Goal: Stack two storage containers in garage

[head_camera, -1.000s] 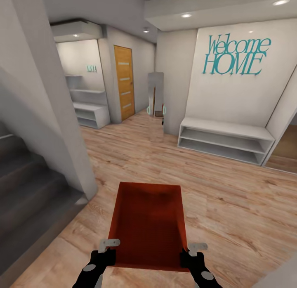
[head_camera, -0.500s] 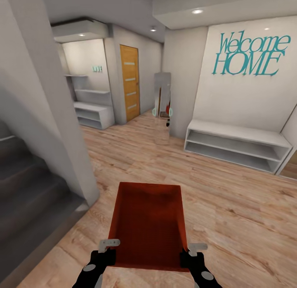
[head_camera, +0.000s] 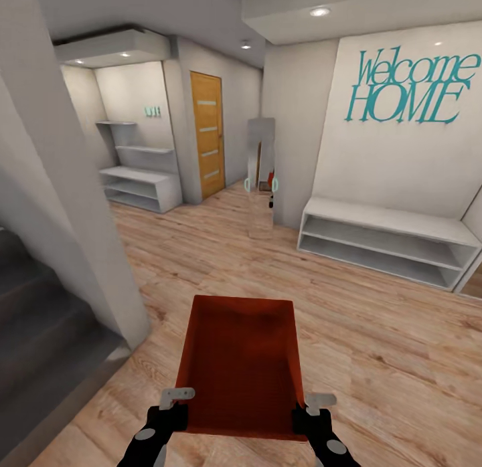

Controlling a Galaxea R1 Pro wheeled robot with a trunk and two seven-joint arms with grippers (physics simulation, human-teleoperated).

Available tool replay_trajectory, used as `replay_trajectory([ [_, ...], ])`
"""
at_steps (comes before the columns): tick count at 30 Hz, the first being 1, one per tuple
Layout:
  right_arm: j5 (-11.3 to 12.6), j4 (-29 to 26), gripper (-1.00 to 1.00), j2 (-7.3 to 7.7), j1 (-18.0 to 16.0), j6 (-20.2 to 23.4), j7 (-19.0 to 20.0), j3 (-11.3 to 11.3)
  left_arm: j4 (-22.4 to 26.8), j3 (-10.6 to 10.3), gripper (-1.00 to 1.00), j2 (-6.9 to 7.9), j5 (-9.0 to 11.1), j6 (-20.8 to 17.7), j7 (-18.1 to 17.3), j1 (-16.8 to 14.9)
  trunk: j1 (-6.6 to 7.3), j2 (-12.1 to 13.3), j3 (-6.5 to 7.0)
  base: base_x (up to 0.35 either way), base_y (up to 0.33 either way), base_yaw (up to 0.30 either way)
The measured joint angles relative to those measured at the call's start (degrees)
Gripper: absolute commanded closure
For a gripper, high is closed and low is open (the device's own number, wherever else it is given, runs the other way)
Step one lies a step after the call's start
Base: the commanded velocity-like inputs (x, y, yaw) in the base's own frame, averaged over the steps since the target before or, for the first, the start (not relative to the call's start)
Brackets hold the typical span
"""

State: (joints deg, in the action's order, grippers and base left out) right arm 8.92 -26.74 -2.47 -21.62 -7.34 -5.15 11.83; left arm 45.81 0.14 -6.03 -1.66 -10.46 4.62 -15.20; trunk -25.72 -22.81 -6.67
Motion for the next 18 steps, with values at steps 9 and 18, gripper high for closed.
replay_trajectory([
  [9, 0.0, 0.0, 1.00, 0.00, 0.0, 0.0, 0.0, 0.0, 0.0, 0.0, 1.00, 0.00, 0.0, 0.0, 0.0, 0.0, 0.00, 0.0, 0.00, 0.324, -0.065, 0.000],
  [18, 0.0, 0.0, 1.00, 0.00, 0.0, 0.0, 0.0, 0.0, 0.0, 0.0, 1.00, 0.00, 0.0, 0.0, 0.0, 0.0, 0.00, 0.0, 0.00, 0.324, -0.002, 0.000],
])
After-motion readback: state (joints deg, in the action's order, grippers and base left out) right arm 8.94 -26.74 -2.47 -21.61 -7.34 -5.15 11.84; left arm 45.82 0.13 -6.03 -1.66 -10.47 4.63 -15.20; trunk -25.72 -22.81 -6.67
